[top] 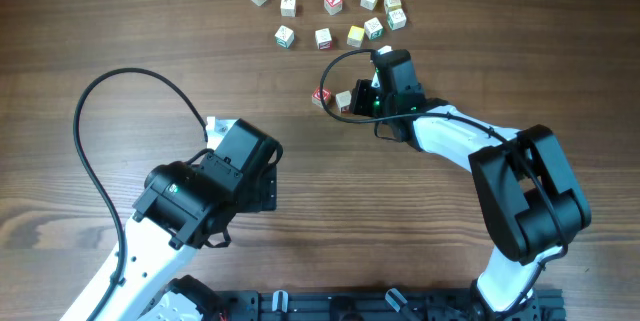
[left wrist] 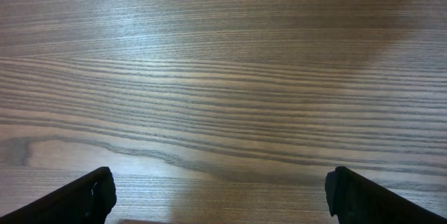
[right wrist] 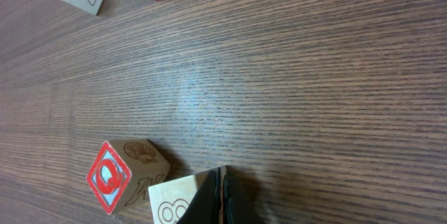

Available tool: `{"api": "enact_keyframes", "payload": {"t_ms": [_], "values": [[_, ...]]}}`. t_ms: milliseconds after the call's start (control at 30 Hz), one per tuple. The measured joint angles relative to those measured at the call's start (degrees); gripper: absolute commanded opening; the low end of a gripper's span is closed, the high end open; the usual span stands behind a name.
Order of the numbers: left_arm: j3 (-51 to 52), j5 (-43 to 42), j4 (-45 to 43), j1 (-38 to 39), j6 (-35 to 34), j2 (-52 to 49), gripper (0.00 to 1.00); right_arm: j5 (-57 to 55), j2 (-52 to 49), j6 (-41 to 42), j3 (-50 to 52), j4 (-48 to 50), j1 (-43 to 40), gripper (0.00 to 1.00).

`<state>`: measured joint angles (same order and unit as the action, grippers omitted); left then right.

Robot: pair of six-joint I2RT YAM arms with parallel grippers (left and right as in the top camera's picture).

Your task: Form a circle

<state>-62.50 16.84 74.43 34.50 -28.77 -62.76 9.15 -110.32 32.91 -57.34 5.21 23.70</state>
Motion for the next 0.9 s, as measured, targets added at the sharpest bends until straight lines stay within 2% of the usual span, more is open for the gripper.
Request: {"api": "enact_keyframes", "payload": {"t_ms": [900], "values": [[0.0,0.0,0.0,0.0,0.0,0.0,1.00,1.3,0.0,-1.4,0.0,1.7,0.0,0.04]]}}
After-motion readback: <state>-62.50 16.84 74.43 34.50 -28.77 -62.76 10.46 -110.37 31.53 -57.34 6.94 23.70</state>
